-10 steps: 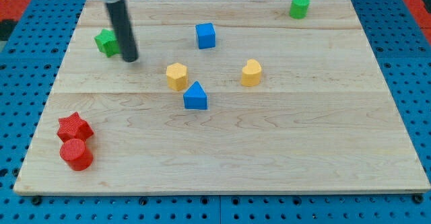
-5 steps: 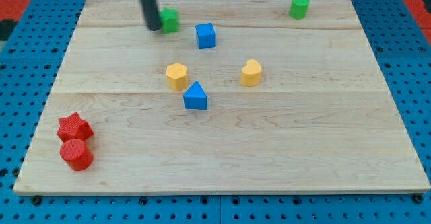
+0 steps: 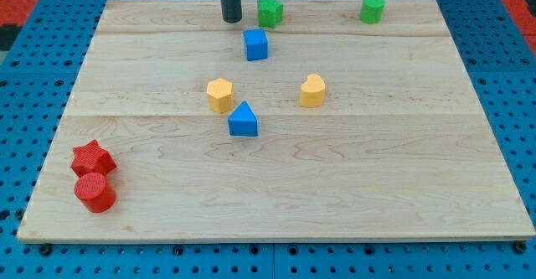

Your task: Move the green star diagonally to the green circle

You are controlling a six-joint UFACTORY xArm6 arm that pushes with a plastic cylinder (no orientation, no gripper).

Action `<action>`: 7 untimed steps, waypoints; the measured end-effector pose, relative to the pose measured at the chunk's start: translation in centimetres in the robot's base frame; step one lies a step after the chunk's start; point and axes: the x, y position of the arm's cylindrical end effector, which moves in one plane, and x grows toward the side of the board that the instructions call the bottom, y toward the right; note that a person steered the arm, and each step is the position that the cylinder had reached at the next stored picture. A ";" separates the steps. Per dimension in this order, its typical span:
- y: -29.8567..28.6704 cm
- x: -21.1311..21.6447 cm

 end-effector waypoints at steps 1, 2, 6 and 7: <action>3.4 -1.2; 9.1 -0.5; 14.3 3.7; 14.2 3.7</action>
